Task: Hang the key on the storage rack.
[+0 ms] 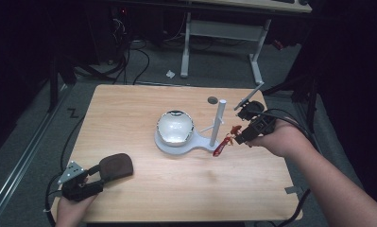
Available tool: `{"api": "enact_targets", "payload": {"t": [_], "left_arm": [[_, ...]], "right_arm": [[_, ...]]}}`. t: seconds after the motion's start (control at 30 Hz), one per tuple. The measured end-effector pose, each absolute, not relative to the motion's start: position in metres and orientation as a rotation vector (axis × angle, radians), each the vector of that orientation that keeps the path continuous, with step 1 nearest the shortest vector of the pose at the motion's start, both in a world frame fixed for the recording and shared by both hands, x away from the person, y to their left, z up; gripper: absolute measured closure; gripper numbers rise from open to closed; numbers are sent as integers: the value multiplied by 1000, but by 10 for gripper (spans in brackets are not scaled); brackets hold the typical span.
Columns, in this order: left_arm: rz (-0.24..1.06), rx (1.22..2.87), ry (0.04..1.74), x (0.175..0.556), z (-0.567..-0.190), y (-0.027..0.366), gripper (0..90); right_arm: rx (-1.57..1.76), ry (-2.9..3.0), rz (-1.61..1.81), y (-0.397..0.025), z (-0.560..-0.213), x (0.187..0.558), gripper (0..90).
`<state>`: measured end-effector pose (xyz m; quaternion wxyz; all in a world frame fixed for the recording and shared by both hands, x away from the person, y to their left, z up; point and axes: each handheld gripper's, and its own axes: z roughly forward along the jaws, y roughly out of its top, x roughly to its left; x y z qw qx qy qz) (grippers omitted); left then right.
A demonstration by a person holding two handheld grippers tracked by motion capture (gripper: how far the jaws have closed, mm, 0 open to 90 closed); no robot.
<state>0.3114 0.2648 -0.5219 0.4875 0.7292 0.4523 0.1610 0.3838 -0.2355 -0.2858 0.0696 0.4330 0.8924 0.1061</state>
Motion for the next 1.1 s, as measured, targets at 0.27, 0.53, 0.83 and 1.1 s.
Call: {"api": "enact_targets", "payload": {"t": [0.27, 0.53, 0.83, 1.1], "left_arm": [[393, 1770, 1101, 312, -522, 265, 355], [393, 1767, 1102, 311, -522, 266, 355], [392, 1766, 1105, 311, -522, 267, 355], [392, 1766, 1105, 312, -522, 268, 355]], "right_arm": [[1267, 2678, 331, -226, -274, 387, 662], [1255, 2670, 338, -218, -267, 391, 662], [1253, 2651, 345, -212, -265, 401, 662], [1244, 2645, 365, -211, -261, 405, 662]]}}
